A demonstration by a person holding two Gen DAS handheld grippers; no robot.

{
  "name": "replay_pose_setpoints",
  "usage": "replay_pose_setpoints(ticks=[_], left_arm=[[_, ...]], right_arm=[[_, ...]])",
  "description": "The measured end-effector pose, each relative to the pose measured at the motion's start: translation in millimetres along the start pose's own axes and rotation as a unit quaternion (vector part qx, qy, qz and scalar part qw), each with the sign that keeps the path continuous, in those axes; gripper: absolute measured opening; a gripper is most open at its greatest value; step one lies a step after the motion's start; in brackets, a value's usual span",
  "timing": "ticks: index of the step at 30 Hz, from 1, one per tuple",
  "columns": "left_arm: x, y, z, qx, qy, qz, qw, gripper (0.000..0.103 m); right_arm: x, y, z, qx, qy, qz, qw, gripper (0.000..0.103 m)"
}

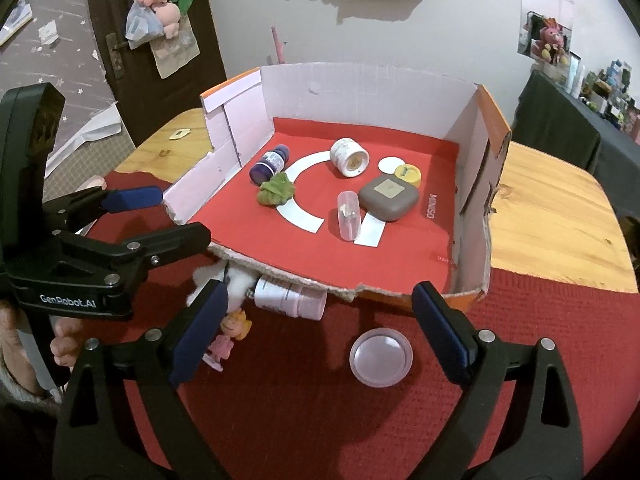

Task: Organize objects
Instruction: 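Move right gripper toward the white round lid while left gripper moves toward the white fluffy toy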

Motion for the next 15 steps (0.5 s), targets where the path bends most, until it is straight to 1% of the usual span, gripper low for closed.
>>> replay_pose_setpoints(ticks=[4,8,9,15], left_arm=[[-2.4,0.2,2.4,0.0,0.0,0.001,1.0,0.097],[-3.5,0.3,3.2,0.001,-0.001,0.002,1.0,0.101],[-3.8,0.1,3.0,0.0,-0.001,0.002,1.0,0.101],[-13.2,-2.4,6.9,-0.001,0.002,0.002,1.0,0.101]], right_arm=[[-3.3,2.4,4.5,-0.001,-0.003,0.001,1.0,0.094],[-7.2,3.7,7.1,-0.002,-0.003,0.001,1.0,0.096],[-8.2,4.3,7.7,-0.001,-0.003,0.001,1.0,0.099],[-15.1,6.7,11.4,-0.003,-0.002,0.003,1.0,0.099]])
Point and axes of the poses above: each gripper's, at about its wrist camera, not at the fingertips, and z roughly against the way its jaws point, y to its left, x to its top, the point moved 4 cm from there along -z, roughly the way its jaws point, and after that the axes turned 6 degrees about z, right-handed, at the moved point
